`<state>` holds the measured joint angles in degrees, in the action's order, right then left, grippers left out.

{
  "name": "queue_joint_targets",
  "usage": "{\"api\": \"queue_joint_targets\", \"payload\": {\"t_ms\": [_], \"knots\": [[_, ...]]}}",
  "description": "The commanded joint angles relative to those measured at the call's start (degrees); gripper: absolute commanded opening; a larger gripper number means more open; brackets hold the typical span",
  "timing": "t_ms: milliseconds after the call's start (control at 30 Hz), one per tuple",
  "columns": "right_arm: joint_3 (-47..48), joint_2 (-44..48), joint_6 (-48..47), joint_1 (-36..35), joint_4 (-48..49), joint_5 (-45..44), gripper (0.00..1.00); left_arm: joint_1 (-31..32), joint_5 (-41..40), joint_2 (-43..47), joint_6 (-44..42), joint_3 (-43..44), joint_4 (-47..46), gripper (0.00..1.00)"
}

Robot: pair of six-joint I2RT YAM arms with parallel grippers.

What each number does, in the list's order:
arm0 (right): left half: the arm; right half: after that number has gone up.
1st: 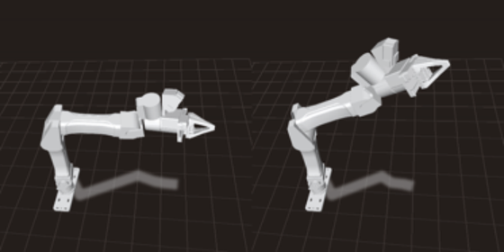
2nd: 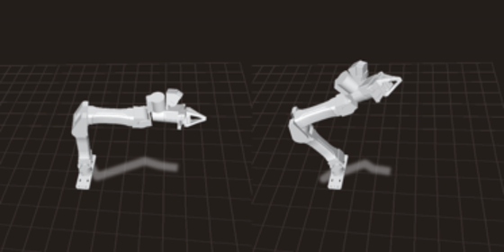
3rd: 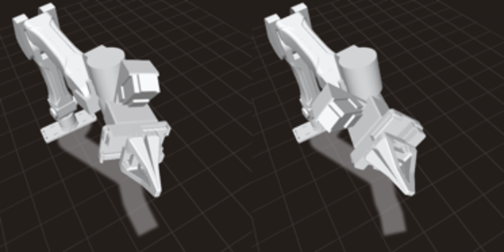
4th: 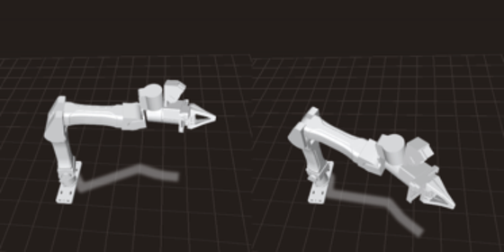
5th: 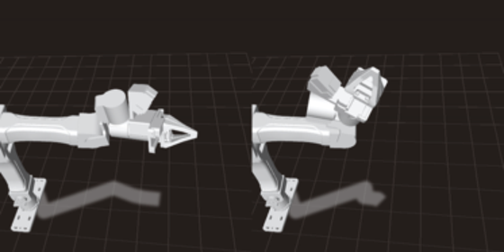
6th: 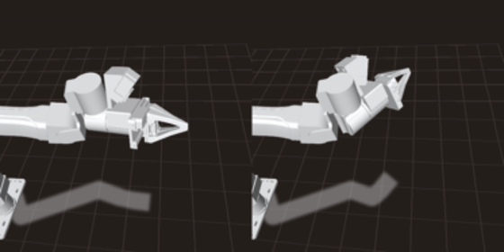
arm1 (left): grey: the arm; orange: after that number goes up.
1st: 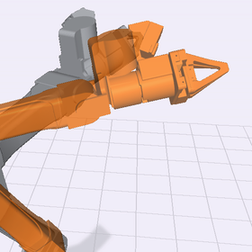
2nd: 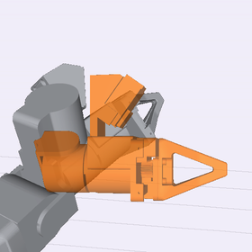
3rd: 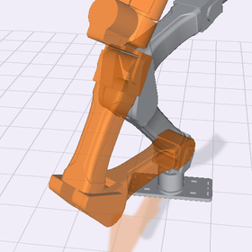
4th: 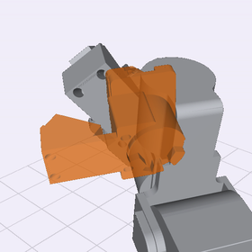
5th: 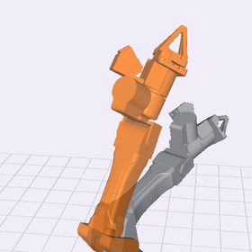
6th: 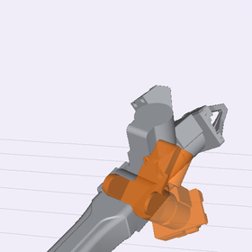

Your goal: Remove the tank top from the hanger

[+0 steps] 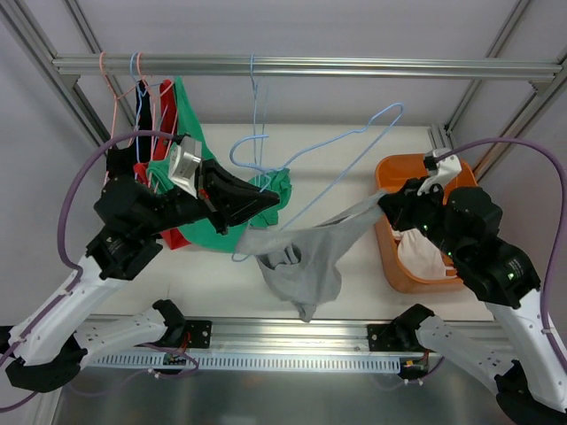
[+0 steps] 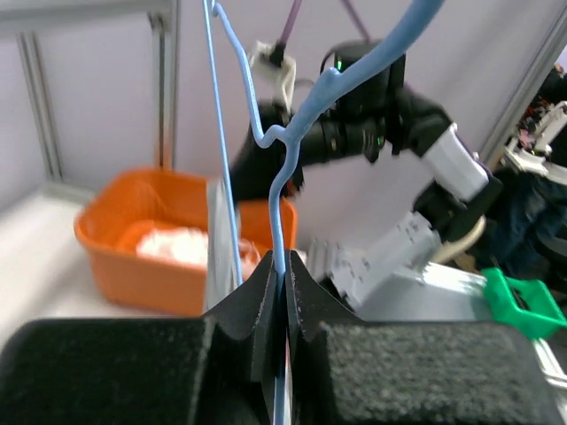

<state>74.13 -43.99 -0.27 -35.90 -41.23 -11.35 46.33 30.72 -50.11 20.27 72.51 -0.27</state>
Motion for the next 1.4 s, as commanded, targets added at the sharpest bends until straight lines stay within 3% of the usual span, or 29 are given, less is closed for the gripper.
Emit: {"api": "queue_joint_targets", "payload": {"t_ms": [0,100,300,433,567,600,800,867,900,967,1067,1100,1133,1233,1367], "knots": [[-3.19,-0.74,6.58,0.3,12.91,26.63,0.0,2.8,-4.78,-2.27,-2.86,-5.87,-25.98,0.0],[-8.11,-2.42,11.33,-0.66,19.42,37.25,0.0,5.88,-8.3,-5.34,-8.05,-5.54,-35.21,0.0],[-15.84,1.44,8.45,-2.24,12.5,23.68,0.0,7.11,-18.4,-8.43,-14.03,-2.02,-39.9,0.0],[-17.34,1.01,8.01,-3.38,10.82,27.34,0.0,7.2,-23.94,-2.12,-17.36,-5.62,-39.72,0.0],[-19.72,-3.81,7.05,-14.26,11.7,23.5,0.0,7.2,-29.39,3.69,-22.01,-12.45,-43.13,0.0],[-20.25,-4.87,7.3,-16.2,11.61,18.09,0.0,7.2,-32.01,4.92,-22.2,-13.35,-43.75,0.0],[-24.91,-7.34,11.17,-20.44,12.32,8.73,0.01,7.2,-38.7,14.41,-17.92,-10.28,-14.27,0.0],[-25.87,-8.3,11.43,-20.79,13.54,10.46,0.06,7.2,-47.91,20.03,-13.61,-12.37,-4.1,0.0],[-26.4,-8.92,11.78,-20.88,14.42,11.17,0.16,7.2,-51.69,23.7,-11.94,-13.44,-1.08,0.0],[-26.84,-11.72,11.87,-21.4,16.53,14.33,0.2,7.2,-60.67,26.28,-7.19,-15.82,5.08,0.0],[-26.23,-14.45,11.44,-21.93,16.89,13.3,0.64,7.2,-65.86,27.26,-1.39,-15.3,17.03,0.0],[-26.23,-14.46,11.78,-22.02,16.97,12.51,0.95,7.2,-66.49,26.47,-0.42,-14.95,21.85,0.0],[-26.23,-14.29,11.87,-21.93,16.89,11.71,1.0,7.2,-66.75,26.03,1.77,-14.59,23.9,0.0],[-25.35,-13.41,11.09,-22.02,15.14,6.7,1.0,7.11,-66.41,23.49,5.73,-13.98,30.48,0.0],[-24.3,-13.05,9.77,-21.93,13.81,5.2,1.0,7.11,-64.82,17.34,5.31,-11.08,32.35,0.0]]}}
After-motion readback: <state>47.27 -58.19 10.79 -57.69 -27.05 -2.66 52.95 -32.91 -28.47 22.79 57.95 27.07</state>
